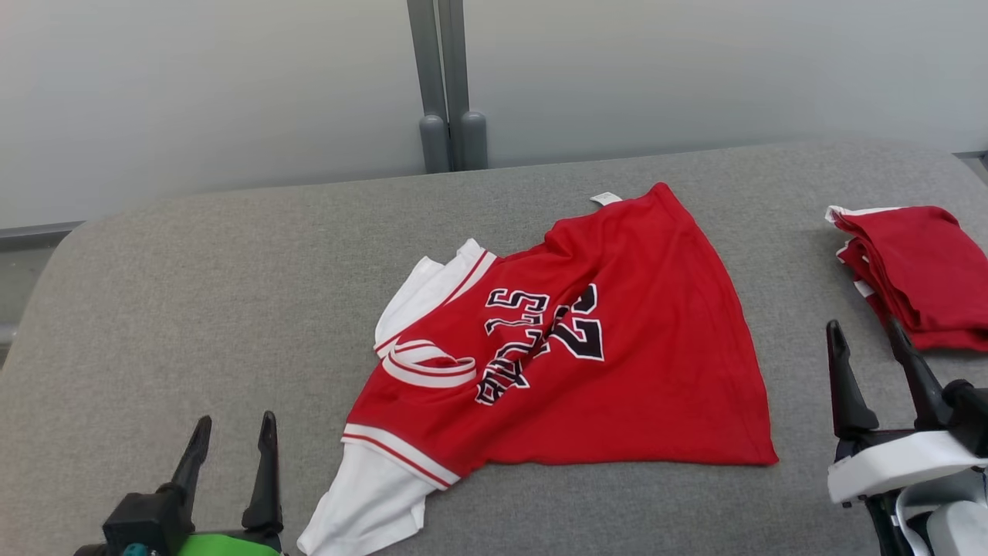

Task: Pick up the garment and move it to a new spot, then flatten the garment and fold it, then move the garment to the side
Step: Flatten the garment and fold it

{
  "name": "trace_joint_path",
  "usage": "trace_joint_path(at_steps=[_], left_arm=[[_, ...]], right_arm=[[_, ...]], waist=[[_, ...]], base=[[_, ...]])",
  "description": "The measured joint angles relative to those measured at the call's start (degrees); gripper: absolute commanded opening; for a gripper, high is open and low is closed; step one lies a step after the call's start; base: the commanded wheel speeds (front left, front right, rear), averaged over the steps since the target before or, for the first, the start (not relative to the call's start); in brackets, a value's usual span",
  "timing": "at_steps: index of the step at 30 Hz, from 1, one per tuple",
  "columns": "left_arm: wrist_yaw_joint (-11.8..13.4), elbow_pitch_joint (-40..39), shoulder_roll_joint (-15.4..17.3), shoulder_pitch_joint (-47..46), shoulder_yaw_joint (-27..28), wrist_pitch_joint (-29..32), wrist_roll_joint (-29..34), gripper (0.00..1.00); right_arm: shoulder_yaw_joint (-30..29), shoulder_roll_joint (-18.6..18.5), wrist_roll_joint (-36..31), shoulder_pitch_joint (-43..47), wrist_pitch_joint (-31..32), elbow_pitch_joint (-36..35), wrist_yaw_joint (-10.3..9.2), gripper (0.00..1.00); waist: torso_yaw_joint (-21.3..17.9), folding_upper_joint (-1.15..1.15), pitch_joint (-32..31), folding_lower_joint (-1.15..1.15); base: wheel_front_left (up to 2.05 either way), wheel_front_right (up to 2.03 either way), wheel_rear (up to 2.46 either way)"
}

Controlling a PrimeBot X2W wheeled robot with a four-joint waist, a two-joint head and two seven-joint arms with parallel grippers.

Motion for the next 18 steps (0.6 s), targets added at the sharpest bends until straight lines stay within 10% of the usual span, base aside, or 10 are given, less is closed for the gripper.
trace_joint_path(at_steps=[8, 18], left_arm=[[-2.0, 4.0, 1.3, 1.2, -2.7, 13.0, -3.9, 1.0], [-3.7, 7.2, 1.8, 0.6, -5.5, 20.0, -5.9, 1.0]], right_arm=[[4.2, -2.2, 6.9, 2.2, 16.7, 8.0, -0.01, 1.0], [6.6, -1.5, 10.5, -1.0, 23.1, 15.1, -0.01, 1.0]], waist=[[1.1, 0.0, 0.1, 0.0], [1.8, 0.0, 1.6, 0.0]], base=[[0.0, 0.0, 0.0], [0.0, 0.0, 0.0]])
